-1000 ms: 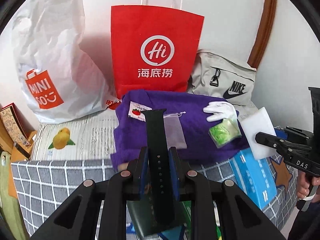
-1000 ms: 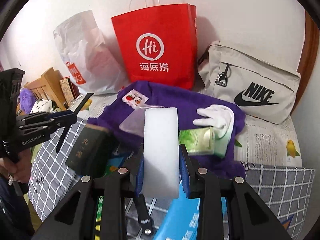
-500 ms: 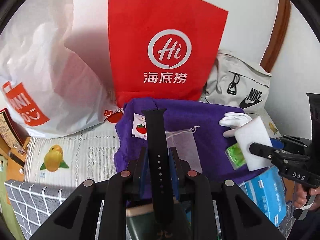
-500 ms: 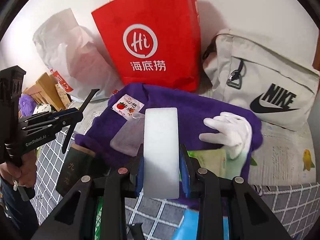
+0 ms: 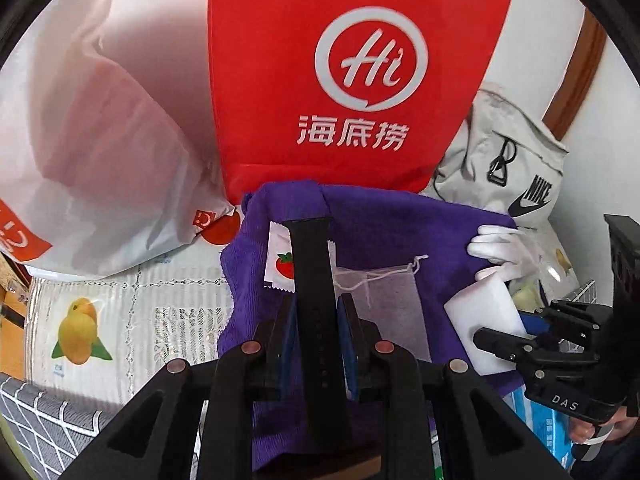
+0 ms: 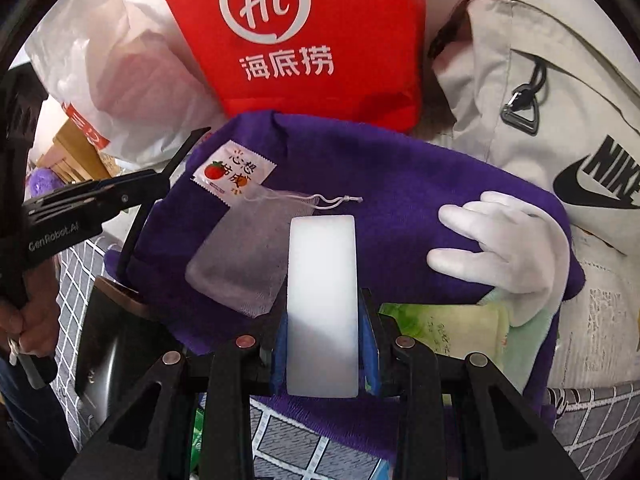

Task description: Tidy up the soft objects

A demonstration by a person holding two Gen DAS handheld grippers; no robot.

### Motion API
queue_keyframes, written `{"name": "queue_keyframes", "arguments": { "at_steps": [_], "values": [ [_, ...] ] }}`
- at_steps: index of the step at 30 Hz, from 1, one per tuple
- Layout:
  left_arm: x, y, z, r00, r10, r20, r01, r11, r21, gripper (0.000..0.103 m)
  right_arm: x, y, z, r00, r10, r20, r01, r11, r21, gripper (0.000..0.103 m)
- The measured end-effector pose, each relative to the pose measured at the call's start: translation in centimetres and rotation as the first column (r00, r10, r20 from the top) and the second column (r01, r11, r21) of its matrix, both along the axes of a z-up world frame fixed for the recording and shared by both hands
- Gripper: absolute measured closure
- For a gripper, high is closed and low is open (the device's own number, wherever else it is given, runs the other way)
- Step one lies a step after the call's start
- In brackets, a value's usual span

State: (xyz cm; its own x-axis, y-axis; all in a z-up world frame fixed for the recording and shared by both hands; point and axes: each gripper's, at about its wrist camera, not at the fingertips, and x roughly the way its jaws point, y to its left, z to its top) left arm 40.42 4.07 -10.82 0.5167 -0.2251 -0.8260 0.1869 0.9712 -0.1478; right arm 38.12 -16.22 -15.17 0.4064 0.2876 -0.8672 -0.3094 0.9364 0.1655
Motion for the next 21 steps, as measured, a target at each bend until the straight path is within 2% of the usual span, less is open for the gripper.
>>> {"name": "queue_keyframes", "arguments": {
  "at_steps": [6, 17, 21],
  "values": [
    [1.1, -0.7, -1.1, 0.999, -0.006, -0.035, 0.007, 1.0, 0.021, 0.083, 0.8, 0.1, -1.1, 0.999, 0.0, -0.034, 0.0, 1.0, -0.012, 0.072],
    [2.4, -1.7, -3.5, 0.995, 0.006, -0.097, -0.002, 0.999, 0.045, 0.082, 1.0, 0.1, -1.3, 0.999, 0.006, -0.044, -0.006, 1.0, -0.002, 0.072],
    [2.5, -1.6, -3.7, 0.994, 0.015, -0.104, -0.01, 0.999, 0.046, 0.082, 1.0, 0.0, -1.3, 0.999, 0.007, -0.054, -0.007, 1.0, -0.006, 0.066]
  ]
}}
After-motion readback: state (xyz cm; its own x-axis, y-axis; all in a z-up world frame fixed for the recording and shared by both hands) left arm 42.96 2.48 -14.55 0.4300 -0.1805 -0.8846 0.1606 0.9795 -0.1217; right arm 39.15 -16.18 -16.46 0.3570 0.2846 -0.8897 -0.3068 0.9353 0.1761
